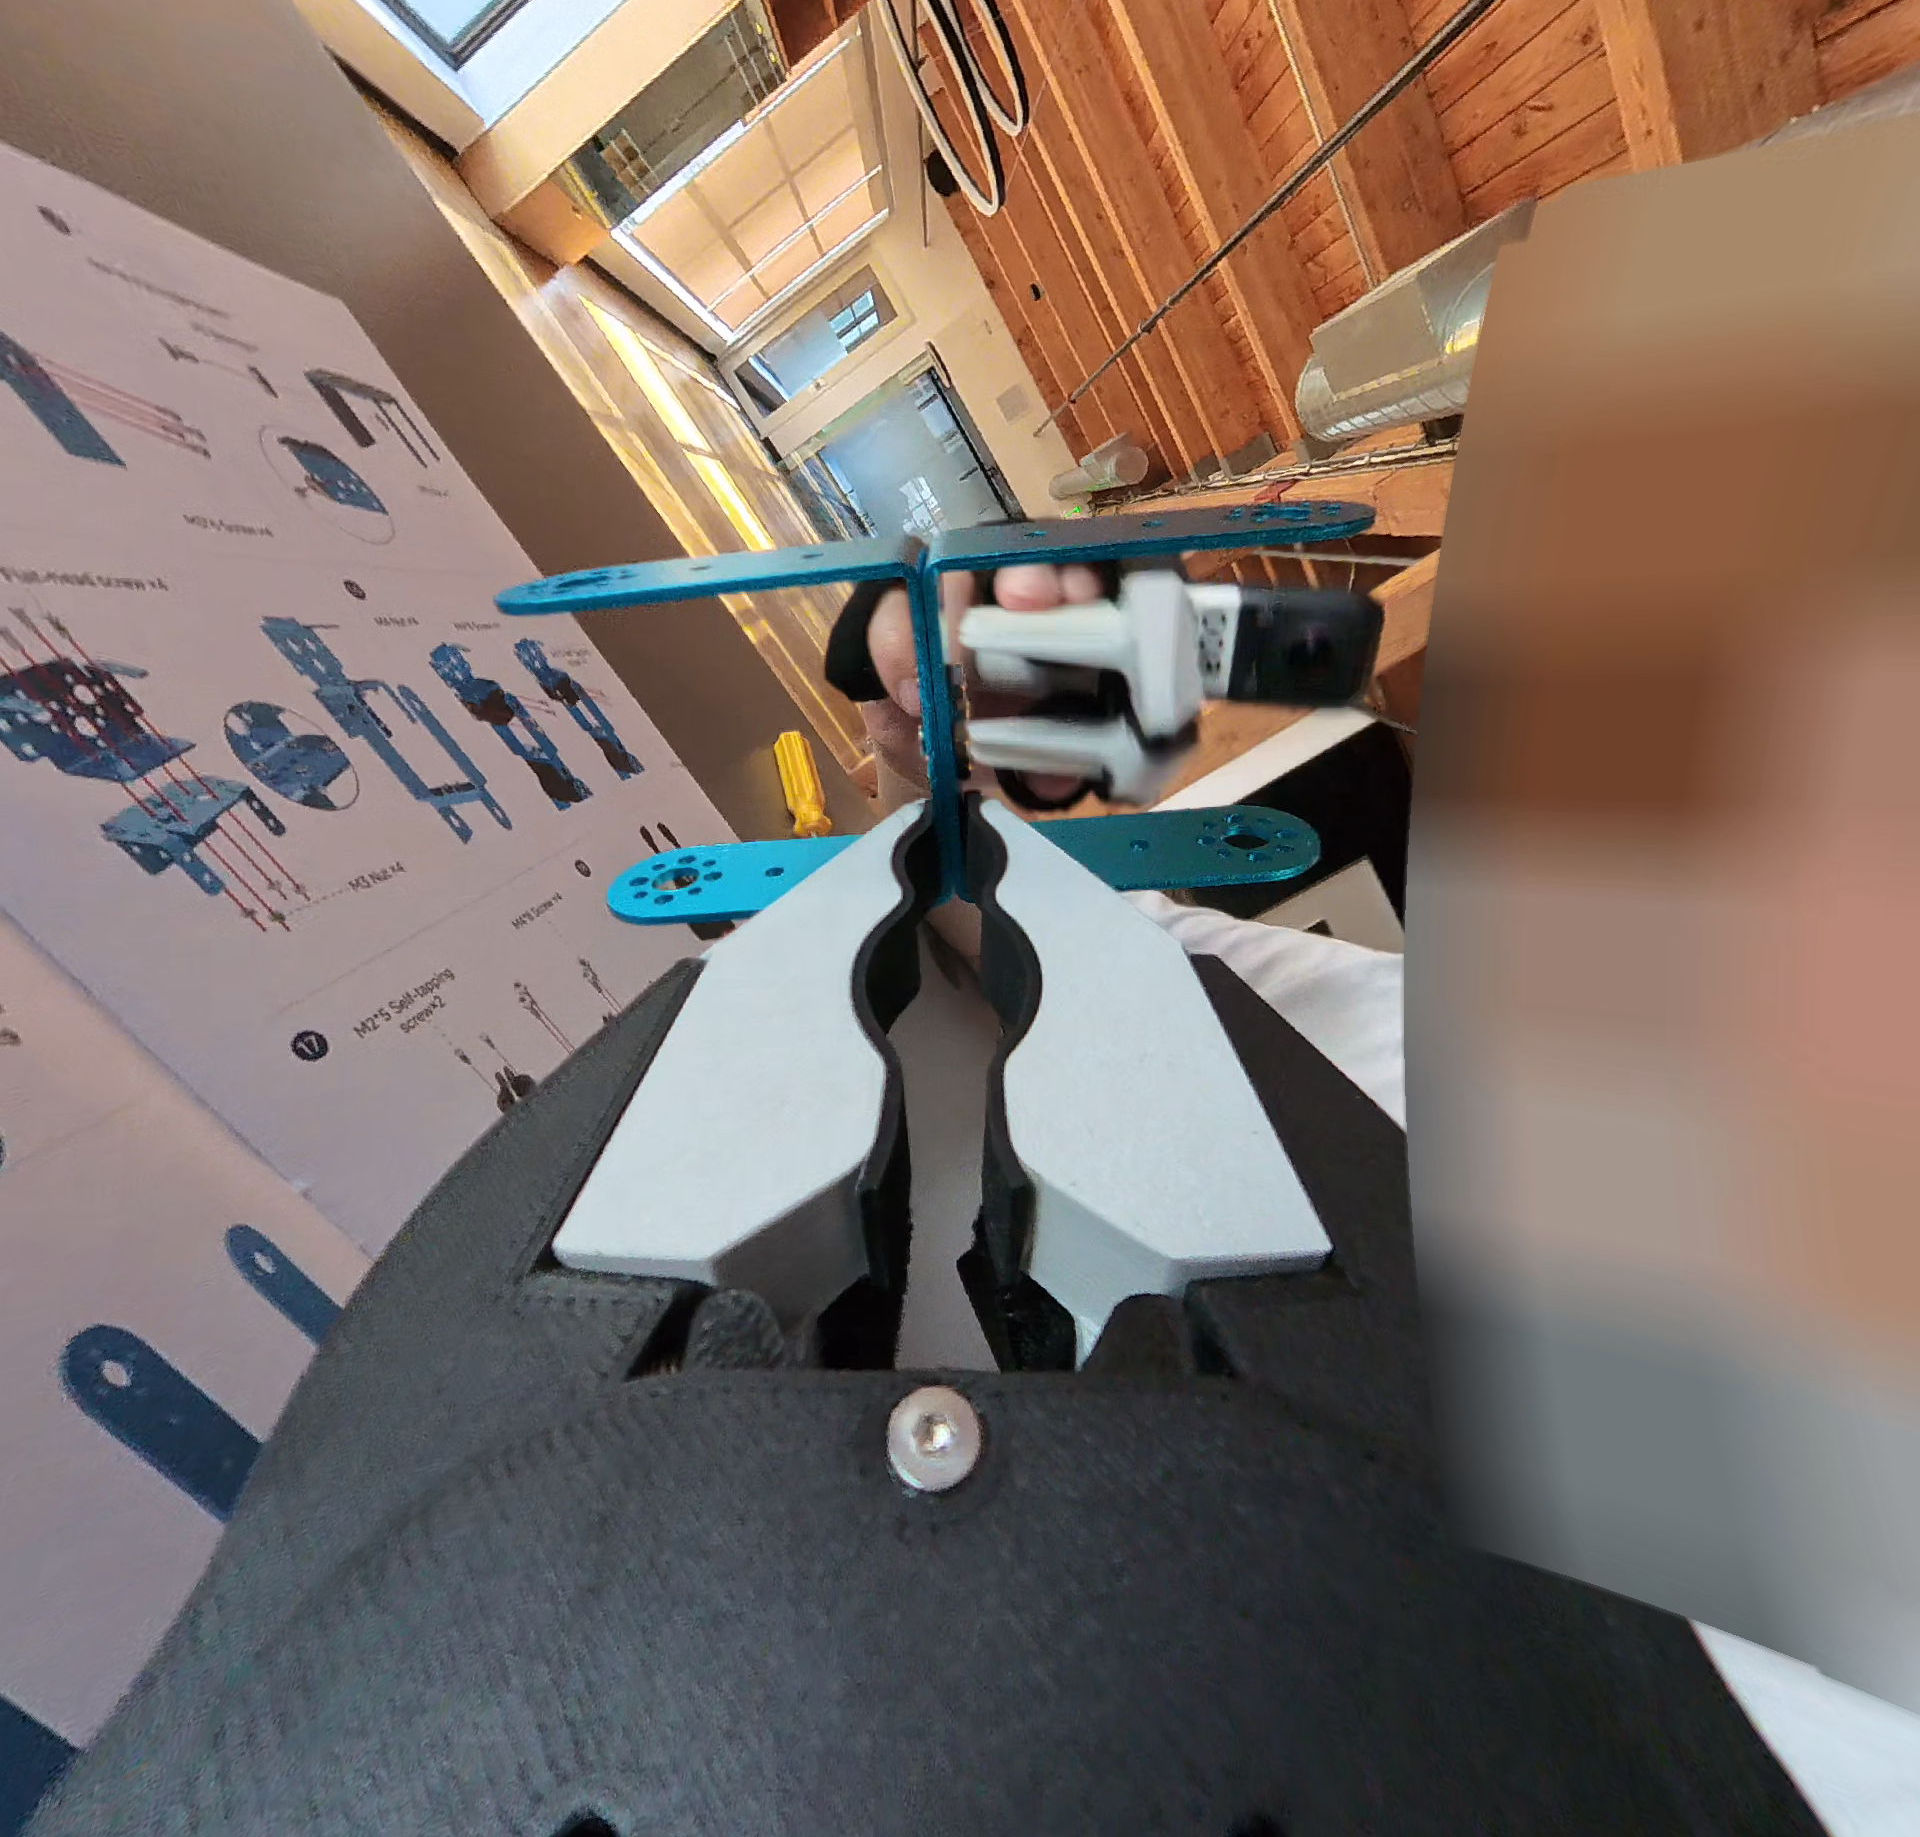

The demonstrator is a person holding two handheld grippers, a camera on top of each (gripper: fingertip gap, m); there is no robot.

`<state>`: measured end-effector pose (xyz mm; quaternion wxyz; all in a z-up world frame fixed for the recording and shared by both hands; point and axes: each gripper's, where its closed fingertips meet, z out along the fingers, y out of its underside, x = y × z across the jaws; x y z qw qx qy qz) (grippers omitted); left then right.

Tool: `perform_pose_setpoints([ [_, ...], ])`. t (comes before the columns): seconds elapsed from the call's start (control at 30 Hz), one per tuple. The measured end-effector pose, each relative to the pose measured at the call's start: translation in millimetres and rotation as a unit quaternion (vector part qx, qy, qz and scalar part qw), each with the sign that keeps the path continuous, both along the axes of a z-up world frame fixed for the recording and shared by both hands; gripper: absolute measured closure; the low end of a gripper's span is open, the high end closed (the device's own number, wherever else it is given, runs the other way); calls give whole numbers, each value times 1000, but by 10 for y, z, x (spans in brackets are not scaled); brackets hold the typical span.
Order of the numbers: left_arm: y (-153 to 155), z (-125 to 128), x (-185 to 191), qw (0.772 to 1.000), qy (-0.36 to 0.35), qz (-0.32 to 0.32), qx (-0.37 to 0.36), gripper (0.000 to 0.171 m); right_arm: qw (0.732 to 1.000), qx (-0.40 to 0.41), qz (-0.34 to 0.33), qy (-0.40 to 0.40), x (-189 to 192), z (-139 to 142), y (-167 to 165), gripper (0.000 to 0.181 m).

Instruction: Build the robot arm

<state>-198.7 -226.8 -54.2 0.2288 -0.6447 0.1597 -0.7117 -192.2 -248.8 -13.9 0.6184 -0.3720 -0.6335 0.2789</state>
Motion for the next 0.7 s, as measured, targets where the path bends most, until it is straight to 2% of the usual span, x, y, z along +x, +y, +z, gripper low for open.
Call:
perform_pose_setpoints([
  [0.03,0,14,-1,1000,1,3,10,170,996,-82,-34,7,38,18,207,181],
  [0.07,-4,22,3,1000,6,5,21,170,982,-178,-60,-4,59,-46,395,172],
  [0.1,-12,28,9,999,11,7,34,170,958,-281,-45,-22,47,-133,439,164],
  [0.17,-19,34,20,998,26,15,61,170,878,-478,9,-26,-20,-194,414,148],
  [0.2,-19,32,24,996,36,21,77,170,835,-547,60,-10,-52,-134,338,147],
  [0.23,-24,25,31,994,47,24,91,171,801,-594,71,9,-74,-123,370,148],
  [0.3,-46,14,53,991,65,25,116,170,769,-635,68,26,-98,-179,441,149],
  [0.37,-77,-17,84,987,85,21,132,170,756,-651,62,18,-122,-247,447,150],
  [0.43,-113,-39,116,985,98,16,143,170,748,-658,87,16,-129,-208,372,178],
  [0.5,-144,-3,135,985,89,16,144,169,739,-668,87,21,-130,-193,369,179],
  [0.57,-154,48,122,988,74,14,134,157,737,-669,86,32,-135,-161,379,178],
  [0.6,-156,96,102,990,62,12,124,148,746,-659,87,39,-141,-131,380,178],
  [0.7,-222,375,-16,994,5,2,108,142,794,-591,124,70,-116,68,255,179],
])
